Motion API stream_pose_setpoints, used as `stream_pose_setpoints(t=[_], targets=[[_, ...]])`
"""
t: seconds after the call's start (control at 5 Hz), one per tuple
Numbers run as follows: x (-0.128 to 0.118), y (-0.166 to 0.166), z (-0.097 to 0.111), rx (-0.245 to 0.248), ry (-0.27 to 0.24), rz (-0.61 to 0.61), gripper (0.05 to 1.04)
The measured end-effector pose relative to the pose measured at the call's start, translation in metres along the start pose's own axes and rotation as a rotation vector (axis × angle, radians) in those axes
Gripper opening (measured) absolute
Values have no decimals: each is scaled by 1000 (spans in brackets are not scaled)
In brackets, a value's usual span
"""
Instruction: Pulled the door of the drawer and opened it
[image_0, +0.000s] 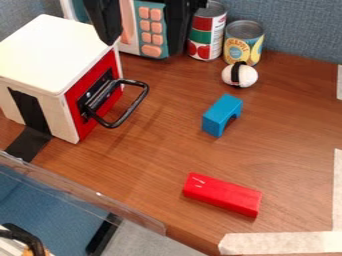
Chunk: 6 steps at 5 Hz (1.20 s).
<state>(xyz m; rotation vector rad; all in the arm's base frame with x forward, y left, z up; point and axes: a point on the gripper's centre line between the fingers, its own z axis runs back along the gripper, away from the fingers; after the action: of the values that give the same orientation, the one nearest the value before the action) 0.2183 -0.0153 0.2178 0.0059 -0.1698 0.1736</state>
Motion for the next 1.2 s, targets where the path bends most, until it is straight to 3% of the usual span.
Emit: stream_pose_setpoints(t=[0.2, 0.6, 0.8, 1.2], targets=[[-1, 0, -4, 5, 13, -4, 999], [-8, 22, -27, 78, 8, -20, 999], [3, 23, -42, 101, -7, -60, 999], [30, 37, -82, 96, 9, -54, 999]])
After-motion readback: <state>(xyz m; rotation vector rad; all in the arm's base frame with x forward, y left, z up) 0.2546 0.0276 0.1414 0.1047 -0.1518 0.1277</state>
